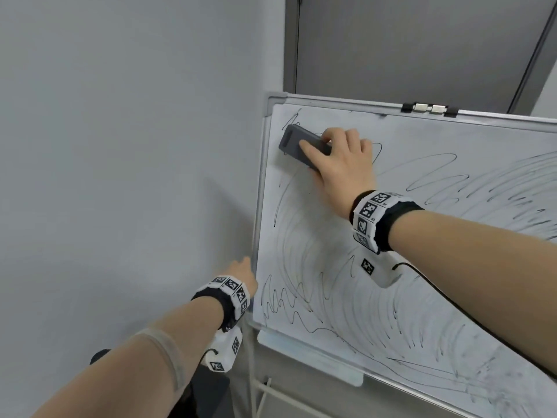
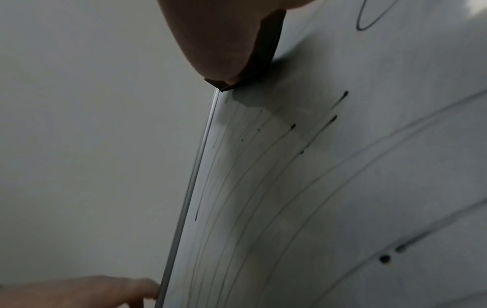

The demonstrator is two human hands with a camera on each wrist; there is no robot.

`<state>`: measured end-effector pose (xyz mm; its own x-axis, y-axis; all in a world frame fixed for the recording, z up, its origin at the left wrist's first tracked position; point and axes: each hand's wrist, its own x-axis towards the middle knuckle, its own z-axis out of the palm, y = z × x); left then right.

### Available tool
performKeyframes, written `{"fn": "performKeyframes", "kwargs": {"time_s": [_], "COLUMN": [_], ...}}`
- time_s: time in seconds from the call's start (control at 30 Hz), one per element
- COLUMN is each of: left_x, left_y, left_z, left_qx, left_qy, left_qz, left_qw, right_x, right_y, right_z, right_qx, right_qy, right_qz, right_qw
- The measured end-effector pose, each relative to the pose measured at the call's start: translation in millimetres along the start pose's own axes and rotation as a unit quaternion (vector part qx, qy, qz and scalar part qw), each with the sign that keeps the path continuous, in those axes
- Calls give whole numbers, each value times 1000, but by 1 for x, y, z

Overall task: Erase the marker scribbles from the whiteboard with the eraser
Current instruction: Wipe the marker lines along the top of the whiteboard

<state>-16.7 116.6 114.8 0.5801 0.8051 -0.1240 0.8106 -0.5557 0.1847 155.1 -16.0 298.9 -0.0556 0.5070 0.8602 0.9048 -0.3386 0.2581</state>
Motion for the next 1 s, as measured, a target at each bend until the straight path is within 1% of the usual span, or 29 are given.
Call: {"fn": "performKeyframes", "kwargs": {"time_s": [0.07, 0.13, 0.2, 0.27, 0.3, 0.37, 0.43, 0.53, 0.6, 0.67, 0.7, 0.77, 0.8, 0.83, 0.93, 0.97, 1.0], "left_x": [3, 7, 5, 3, 1, -2, -2, 8, 20, 26, 28, 33, 36, 39, 44, 44, 44], "left_y": [-1, -1, 0, -1, -2, -2, 0, 5, 10, 20, 25, 35, 40, 43, 47, 47, 46], "left_z": [2, 10, 20, 30, 30, 22, 6, -27, -49, -73, -83, -99, -104, -108, -108, -107, -106], "left_qx": [25, 71, 121, 110, 95, 57, 22, -71, -194, -337, -387, -437, -447, -451, -436, -431, -428], "left_qy": [-8, -45, -80, -77, -67, -25, 40, 126, 159, 192, 210, 242, 253, 264, 280, 283, 282], "left_qz": [17, 47, 69, 64, 57, 49, 47, 44, 52, 88, 105, 129, 136, 140, 129, 131, 136], "left_qw": [1000, 995, 987, 989, 992, 997, 998, 988, 967, 917, 892, 857, 847, 841, 845, 847, 848], "right_x": [1, -13, -43, -80, -93, -101, -85, -37, 0, 33, 44, 53, 49, 41, 0, -11, -17], "right_y": [-1, -9, -23, -35, -39, -40, -34, -20, -8, 4, 9, 12, 10, 6, -10, -14, -15], "right_z": [5, 16, 28, 36, 38, 38, 36, 24, 11, -4, -9, -11, -7, 0, 22, 25, 27], "right_qx": [-4, -4, 0, 0, -2, -6, -17, -29, -26, -20, -22, -30, -30, -27, -35, -43, -48], "right_qy": [1, -17, -76, -154, -176, -182, -153, -82, -38, 12, 30, 41, 38, 27, -46, -68, -76], "right_qz": [6, -12, -86, -166, -186, -193, -189, -134, -82, -28, -7, 8, -4, -33, -168, -190, -195], "right_qw": [1000, 1000, 993, 974, 967, 964, 970, 987, 996, 999, 999, 999, 999, 999, 984, 979, 977]}}
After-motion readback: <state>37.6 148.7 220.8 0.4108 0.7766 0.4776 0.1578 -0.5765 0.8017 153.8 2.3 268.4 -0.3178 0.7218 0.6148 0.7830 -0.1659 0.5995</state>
